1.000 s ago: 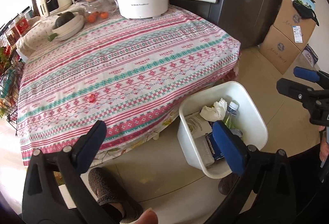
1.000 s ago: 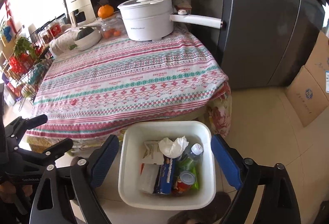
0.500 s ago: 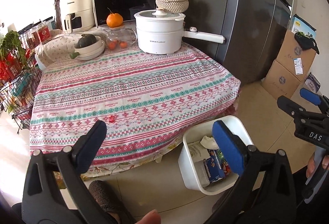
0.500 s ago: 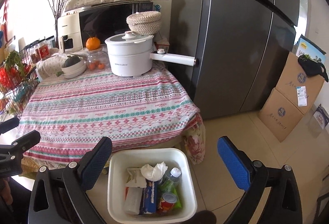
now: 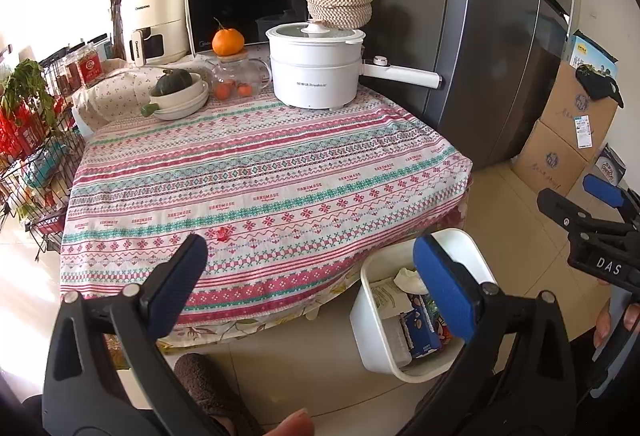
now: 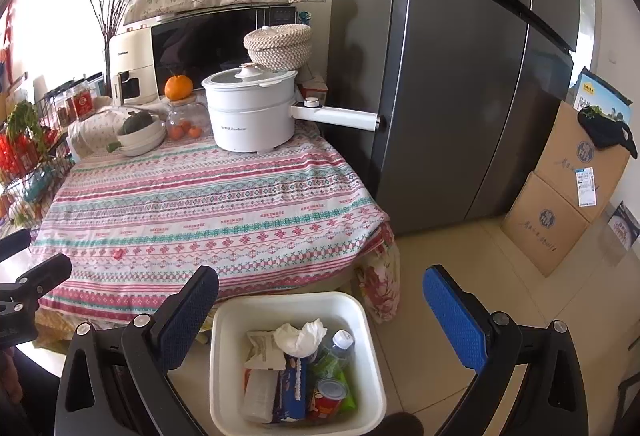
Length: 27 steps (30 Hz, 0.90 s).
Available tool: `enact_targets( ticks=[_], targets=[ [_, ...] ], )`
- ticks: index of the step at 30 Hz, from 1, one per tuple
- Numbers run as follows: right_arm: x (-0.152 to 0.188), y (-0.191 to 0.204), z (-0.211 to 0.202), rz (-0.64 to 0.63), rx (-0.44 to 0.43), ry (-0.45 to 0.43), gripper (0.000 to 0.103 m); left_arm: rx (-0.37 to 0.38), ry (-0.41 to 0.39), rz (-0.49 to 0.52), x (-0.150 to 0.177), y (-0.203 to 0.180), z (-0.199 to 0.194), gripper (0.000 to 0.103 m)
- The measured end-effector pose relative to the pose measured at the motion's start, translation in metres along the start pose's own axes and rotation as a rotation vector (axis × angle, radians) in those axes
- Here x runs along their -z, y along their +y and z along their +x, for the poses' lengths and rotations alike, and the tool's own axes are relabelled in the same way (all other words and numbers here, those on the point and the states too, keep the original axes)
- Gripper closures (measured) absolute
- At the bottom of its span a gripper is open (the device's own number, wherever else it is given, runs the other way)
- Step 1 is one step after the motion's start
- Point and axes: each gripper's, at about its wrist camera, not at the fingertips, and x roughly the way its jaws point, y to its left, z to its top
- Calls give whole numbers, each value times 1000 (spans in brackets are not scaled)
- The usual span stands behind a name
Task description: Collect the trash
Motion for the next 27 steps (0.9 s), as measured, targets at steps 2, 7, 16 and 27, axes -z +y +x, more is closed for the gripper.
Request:
enact_targets(
  ticks=[2,7,16,27],
  targets=[
    [0,0,0,0,1,3,0,-3,-1,1,0,0,0,1],
    [0,0,0,-1,0,3,0,-5,-2,1,0,-2,-1,1],
    [0,-1,1,1,-5,-1,0,2,0,4,1,-4,-1,1],
    [0,-2,2,-3,-5,-5,0,7,5,8,2,-6,0,1]
  ],
)
